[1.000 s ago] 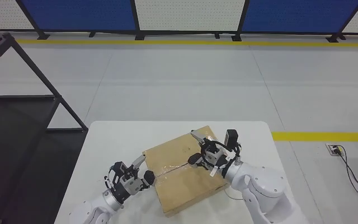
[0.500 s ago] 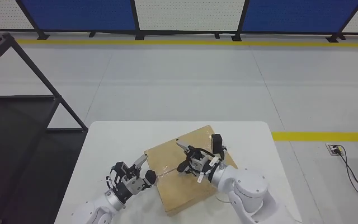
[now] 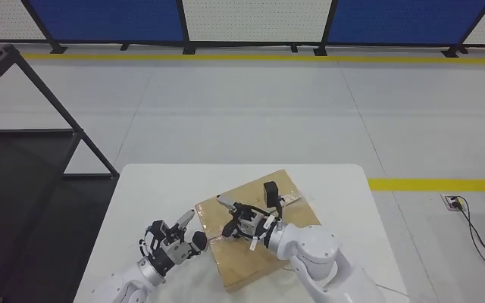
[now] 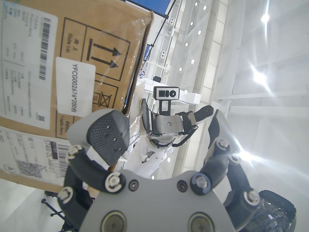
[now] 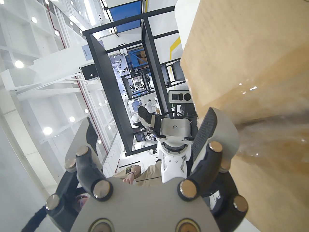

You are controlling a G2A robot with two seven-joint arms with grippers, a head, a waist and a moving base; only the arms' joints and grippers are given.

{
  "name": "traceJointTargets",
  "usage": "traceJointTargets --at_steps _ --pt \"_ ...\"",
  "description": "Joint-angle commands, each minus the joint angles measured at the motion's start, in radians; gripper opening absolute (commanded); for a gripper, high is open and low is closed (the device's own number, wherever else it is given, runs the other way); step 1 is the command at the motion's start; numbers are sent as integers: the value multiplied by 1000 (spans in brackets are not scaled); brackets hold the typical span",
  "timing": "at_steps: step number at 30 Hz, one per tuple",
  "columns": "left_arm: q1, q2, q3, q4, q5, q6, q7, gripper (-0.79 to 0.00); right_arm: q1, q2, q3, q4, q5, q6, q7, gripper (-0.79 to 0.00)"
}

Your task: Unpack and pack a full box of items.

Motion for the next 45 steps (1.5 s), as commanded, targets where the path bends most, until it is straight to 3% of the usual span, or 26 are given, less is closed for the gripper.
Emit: traceJointTargets --at_steps 1,20,30,45 --pt "0 0 -1 -1 0 1 -2 0 2 0 -1 7 -10 14 -6 0" --pt "-7 -4 20 -19 -4 2 11 0 -26 -7 26 -3 -17 22 -79 0" --pt "18 -2 -9 -29 -13 -16 16 0 -22 -11 33 21 -14 37 -79 0" --pt "63 -1 -29 -118 -34 -44 6 0 -28 -15 40 24 -29 44 -98 0"
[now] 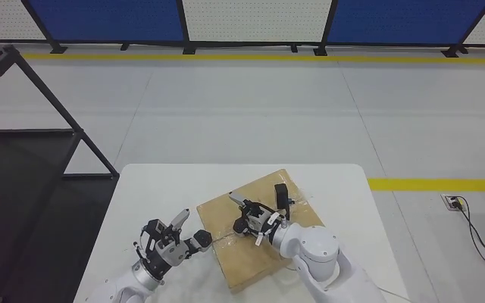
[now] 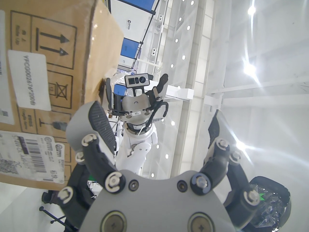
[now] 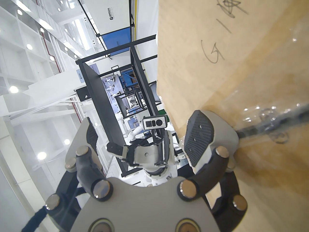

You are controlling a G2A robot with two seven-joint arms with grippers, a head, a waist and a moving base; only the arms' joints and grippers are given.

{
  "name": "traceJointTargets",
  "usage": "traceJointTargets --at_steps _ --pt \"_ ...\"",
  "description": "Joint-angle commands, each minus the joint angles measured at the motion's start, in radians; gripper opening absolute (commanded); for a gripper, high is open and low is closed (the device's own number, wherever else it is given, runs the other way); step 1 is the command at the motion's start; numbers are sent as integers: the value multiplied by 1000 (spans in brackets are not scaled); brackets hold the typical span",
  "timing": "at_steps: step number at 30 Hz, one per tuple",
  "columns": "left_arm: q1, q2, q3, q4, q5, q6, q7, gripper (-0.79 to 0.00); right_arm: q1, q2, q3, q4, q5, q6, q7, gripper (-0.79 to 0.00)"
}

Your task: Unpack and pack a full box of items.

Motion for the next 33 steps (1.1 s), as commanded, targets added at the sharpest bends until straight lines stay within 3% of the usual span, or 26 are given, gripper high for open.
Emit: traceJointTargets --at_steps 1,20,33 --pt "5 0 3 -12 5 2 -3 0 -2 -1 0 -1 -1 -1 -3 0" --pt "-74 -12 103 43 69 47 35 0 -28 0 28 -35 -33 3 -22 0" --pt "-88 -17 120 63 70 44 48 0 -59 11 105 -80 -49 -10 -35 0"
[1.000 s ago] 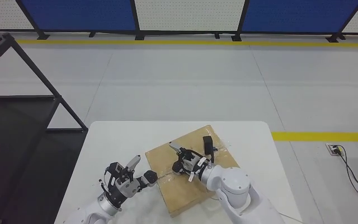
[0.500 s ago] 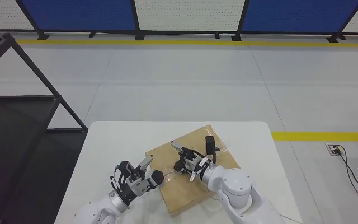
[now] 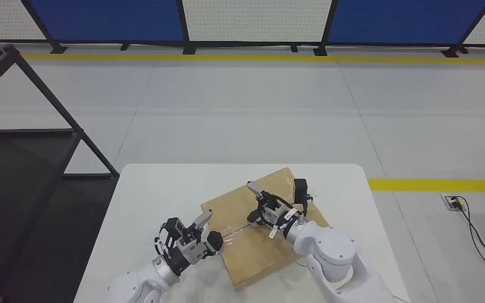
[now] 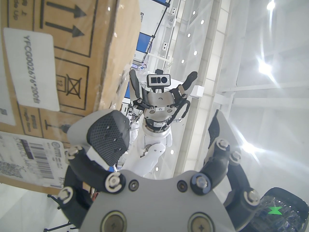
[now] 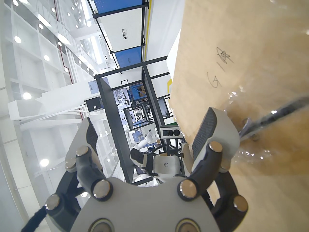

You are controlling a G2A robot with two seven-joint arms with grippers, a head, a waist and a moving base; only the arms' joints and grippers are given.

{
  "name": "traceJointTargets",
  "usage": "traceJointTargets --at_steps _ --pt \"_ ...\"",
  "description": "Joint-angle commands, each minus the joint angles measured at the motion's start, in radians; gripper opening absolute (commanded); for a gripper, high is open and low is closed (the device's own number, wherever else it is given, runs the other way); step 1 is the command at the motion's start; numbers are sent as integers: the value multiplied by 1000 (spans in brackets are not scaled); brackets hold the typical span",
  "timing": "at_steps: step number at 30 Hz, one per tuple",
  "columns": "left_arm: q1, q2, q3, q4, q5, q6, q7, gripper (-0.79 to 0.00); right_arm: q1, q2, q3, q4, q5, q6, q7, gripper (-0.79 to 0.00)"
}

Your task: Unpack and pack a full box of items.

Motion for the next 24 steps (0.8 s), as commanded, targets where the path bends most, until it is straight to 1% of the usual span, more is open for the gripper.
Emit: traceJointTargets --at_steps 1,4,10,15,24 --pt "-2 0 1 2 -1 0 0 0 1 0 4 1 -1 8 0 0" --pt "-5 -1 2 5 0 1 1 0 7 1 13 8 -16 36 -24 0" --pt "-7 -2 0 9 -2 3 -2 0 9 1 35 21 -10 53 -53 0" --pt "-6 -1 -7 10 -4 5 -8 0 5 2 65 23 -4 52 -82 0" --pt "-4 -1 -12 9 -6 6 -11 0 -21 8 135 9 21 29 -100 0"
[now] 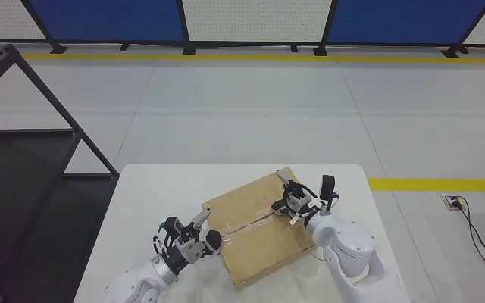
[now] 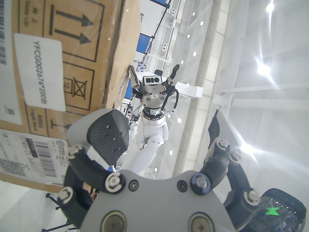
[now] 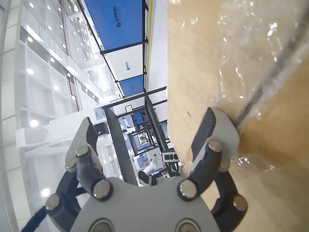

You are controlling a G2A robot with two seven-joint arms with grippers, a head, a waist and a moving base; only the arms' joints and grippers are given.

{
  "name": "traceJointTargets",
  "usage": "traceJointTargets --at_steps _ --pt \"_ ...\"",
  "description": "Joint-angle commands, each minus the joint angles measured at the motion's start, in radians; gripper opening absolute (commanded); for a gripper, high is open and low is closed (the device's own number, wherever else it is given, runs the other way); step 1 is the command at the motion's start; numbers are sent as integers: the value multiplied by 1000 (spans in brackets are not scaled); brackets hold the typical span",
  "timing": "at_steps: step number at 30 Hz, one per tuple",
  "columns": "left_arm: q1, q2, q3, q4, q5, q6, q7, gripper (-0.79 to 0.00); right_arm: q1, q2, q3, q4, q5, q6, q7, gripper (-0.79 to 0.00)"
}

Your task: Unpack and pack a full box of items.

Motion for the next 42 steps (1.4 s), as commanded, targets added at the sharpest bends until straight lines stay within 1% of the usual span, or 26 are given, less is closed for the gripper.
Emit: traceJointTargets --at_steps 1,8,14,19,29,42 --pt "0 0 0 0 2 2 -1 0 -3 1 10 0 2 -1 -2 0" --pt "-1 -1 0 -1 2 3 -1 0 -5 2 38 12 17 -25 -14 0" --pt "-1 -1 0 -2 2 3 1 0 -2 0 51 35 33 -63 -47 0" --pt "1 -2 -3 -3 1 1 2 0 3 -1 63 51 37 -76 -72 0" --pt "9 -1 -9 -11 6 0 3 0 -31 0 120 46 82 -133 -102 0" --pt "18 -1 -10 -24 9 -1 2 0 -55 3 185 66 161 -141 -114 0"
